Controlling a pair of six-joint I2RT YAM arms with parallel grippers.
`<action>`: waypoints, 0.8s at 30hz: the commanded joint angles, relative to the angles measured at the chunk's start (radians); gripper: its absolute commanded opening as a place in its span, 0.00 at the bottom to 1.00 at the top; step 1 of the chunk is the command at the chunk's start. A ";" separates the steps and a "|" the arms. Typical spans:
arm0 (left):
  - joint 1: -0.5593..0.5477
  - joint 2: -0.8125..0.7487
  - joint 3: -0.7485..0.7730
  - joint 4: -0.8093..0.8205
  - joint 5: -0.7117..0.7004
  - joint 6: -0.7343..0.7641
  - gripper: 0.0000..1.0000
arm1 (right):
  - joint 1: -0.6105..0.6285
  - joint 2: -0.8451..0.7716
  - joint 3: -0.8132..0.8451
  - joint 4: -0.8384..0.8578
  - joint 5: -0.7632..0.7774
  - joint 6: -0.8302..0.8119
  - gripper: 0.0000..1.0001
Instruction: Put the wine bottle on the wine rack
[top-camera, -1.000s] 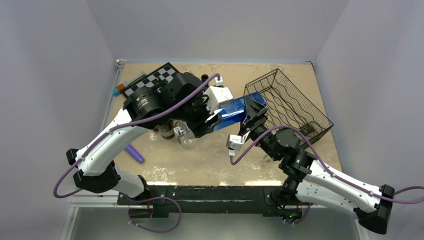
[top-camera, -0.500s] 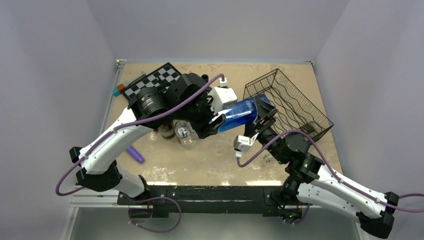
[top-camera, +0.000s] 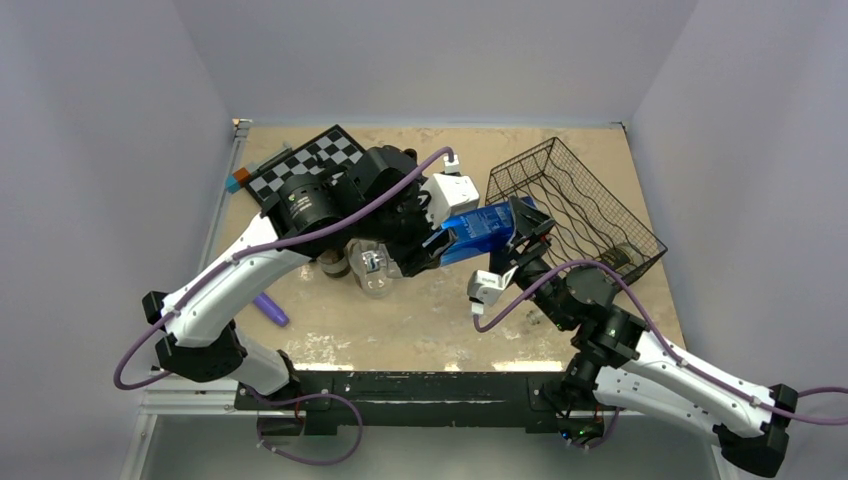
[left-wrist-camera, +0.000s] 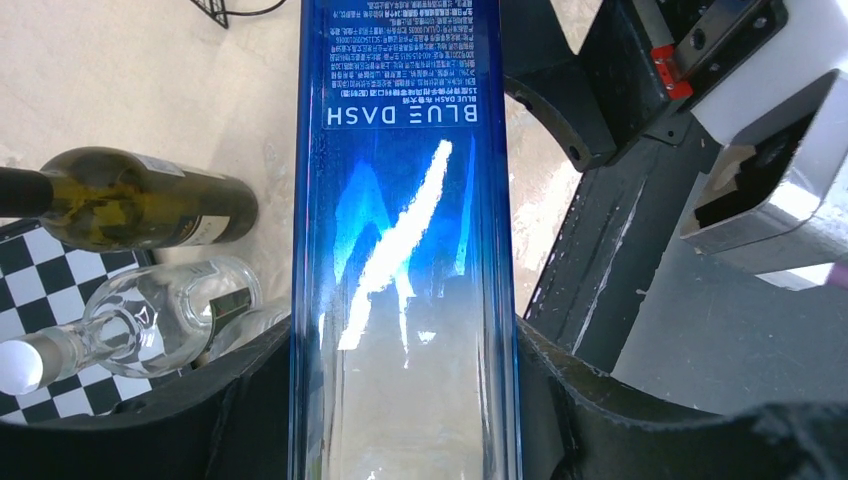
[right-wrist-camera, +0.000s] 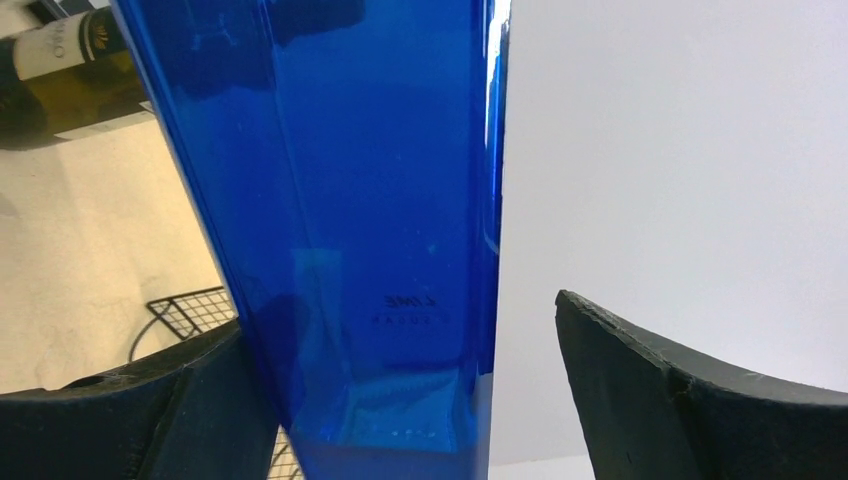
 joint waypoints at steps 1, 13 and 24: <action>0.009 -0.028 0.067 0.173 -0.078 -0.021 0.00 | 0.005 -0.028 0.018 -0.014 0.016 0.098 0.99; 0.015 -0.015 0.023 0.228 -0.078 -0.008 0.00 | 0.005 -0.139 0.169 -0.495 0.017 0.472 0.99; 0.015 -0.051 -0.155 0.326 -0.078 -0.046 0.00 | -0.024 0.202 0.721 -0.748 0.201 1.098 0.93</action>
